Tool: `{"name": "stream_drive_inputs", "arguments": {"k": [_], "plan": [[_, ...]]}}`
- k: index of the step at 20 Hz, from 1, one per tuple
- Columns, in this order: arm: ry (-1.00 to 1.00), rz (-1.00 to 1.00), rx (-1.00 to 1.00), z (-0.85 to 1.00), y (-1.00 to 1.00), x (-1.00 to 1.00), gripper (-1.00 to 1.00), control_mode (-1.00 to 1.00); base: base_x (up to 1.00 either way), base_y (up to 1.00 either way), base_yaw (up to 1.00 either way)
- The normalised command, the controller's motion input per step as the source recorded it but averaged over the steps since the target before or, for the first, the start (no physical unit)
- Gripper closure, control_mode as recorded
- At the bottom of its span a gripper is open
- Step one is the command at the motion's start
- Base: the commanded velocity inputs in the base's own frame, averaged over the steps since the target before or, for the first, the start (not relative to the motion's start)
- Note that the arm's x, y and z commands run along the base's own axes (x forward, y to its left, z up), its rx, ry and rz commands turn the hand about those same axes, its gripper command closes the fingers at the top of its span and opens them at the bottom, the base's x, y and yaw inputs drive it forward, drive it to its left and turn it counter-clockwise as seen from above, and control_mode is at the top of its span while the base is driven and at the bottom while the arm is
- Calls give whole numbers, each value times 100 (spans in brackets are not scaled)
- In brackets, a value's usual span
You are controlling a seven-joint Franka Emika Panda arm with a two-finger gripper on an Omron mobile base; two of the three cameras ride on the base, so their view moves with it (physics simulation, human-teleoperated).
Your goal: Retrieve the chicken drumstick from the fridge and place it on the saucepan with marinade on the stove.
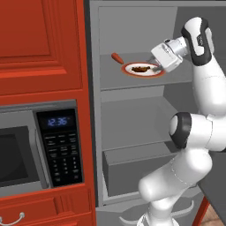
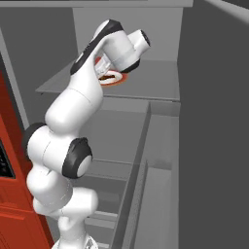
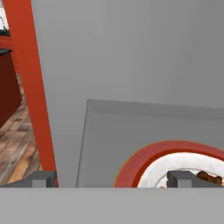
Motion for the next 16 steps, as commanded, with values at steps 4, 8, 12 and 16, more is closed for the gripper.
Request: {"name": "stream_drive_inputs", "arguments": {"k": [4,8,12,16], "plan": [[0,2,0,-11,0,21,-100,-100,0,0,0],[0,1,0,-15,-1,24,-100,-100,0,0,0],[1,0,0,-6,-1,23,-100,-100,0,0,0],[2,0,0,-6,0,33,-100,-100,0,0,0]]}}
